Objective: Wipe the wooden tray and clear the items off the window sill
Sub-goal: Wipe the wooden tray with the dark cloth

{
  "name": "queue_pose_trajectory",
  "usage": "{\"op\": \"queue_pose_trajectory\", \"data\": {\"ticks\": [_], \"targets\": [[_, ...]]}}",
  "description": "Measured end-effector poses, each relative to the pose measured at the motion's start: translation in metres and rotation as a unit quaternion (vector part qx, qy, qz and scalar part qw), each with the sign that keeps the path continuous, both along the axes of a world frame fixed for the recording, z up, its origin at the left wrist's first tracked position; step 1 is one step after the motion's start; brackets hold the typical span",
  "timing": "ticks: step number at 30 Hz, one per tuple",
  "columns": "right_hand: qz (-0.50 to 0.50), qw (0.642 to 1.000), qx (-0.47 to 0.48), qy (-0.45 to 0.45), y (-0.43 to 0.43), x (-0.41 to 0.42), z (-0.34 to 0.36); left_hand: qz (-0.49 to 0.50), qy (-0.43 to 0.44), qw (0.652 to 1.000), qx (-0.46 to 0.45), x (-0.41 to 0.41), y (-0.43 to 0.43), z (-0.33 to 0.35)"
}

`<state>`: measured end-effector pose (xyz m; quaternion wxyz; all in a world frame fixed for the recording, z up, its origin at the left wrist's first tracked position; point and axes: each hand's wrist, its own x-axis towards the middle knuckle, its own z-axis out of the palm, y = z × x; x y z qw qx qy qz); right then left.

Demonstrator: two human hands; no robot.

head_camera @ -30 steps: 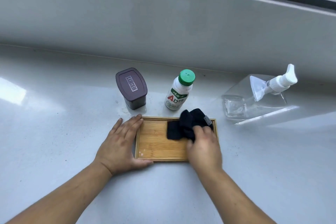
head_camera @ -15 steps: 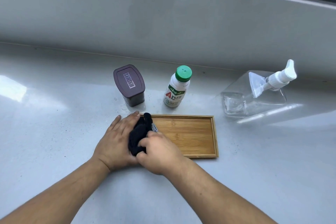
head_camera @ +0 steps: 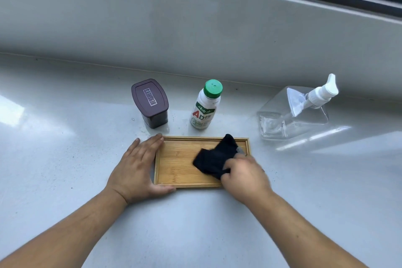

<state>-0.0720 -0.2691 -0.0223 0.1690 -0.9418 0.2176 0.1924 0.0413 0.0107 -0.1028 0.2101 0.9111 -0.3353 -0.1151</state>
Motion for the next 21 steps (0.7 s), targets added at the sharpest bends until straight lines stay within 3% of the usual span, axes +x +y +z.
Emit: {"op": "queue_pose_trajectory", "data": {"ticks": [3, 8, 13, 17, 21], "targets": [[0.042, 0.991, 0.098, -0.076, 0.056, -0.008, -0.005, 0.0, 0.002, 1.0, -0.004, -0.001, -0.001, 0.002], [0.147, 0.98, 0.083, -0.105, 0.091, -0.036, -0.011, -0.005, 0.004, 1.0, -0.017, -0.002, -0.001, 0.004], [-0.017, 0.993, 0.103, -0.052, 0.041, -0.043, 0.024, 0.007, 0.024, 0.999, 0.02, -0.001, -0.005, 0.017], [-0.024, 0.982, 0.163, -0.094, 0.045, -0.069, 0.067, 0.014, 0.007, 0.996, 0.091, -0.011, -0.008, 0.037], [-0.026, 0.961, 0.26, -0.093, 0.082, -0.093, 0.08, 0.071, 0.051, 0.996, 0.007, -0.044, 0.0, 0.056]]}}
